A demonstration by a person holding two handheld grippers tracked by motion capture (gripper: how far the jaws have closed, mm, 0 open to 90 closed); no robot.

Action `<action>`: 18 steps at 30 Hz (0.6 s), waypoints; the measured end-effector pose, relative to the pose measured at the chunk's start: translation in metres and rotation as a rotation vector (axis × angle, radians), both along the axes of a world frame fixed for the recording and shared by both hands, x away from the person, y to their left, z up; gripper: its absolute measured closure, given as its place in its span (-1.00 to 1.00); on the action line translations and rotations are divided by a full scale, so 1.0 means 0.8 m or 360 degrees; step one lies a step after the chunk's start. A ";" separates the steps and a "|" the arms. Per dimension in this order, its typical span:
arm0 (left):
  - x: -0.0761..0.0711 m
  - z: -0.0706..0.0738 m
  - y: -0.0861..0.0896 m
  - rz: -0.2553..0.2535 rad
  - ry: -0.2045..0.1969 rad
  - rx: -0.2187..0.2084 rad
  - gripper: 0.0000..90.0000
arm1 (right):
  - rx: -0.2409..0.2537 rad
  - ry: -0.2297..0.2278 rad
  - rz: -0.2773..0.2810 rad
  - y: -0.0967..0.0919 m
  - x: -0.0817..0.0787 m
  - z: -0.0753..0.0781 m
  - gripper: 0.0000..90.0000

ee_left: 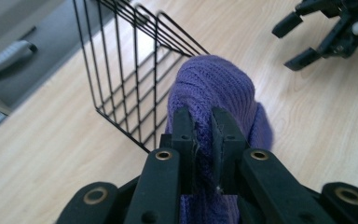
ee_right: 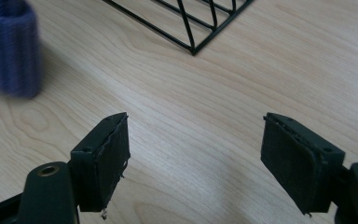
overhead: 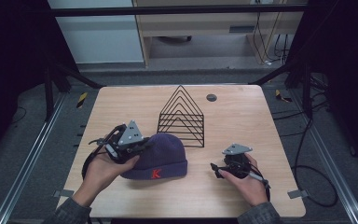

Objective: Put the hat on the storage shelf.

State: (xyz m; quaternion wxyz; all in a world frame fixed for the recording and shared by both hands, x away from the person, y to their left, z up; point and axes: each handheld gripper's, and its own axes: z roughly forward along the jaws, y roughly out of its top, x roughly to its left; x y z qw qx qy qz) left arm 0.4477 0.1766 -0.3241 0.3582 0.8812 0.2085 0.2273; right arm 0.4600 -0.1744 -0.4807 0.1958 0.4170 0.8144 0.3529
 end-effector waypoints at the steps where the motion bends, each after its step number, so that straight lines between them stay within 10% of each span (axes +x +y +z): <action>1: 0.001 0.004 0.000 -0.0004 -0.0010 0.0002 0.80 | 0.0004 -0.0012 0.0013 0.002 -0.001 0.001 -0.47; 18: 0.014 0.082 0.030 -0.0036 -0.0165 -0.0153 0.80 | 0.0145 -0.0172 0.0365 0.077 -0.007 0.081 -0.36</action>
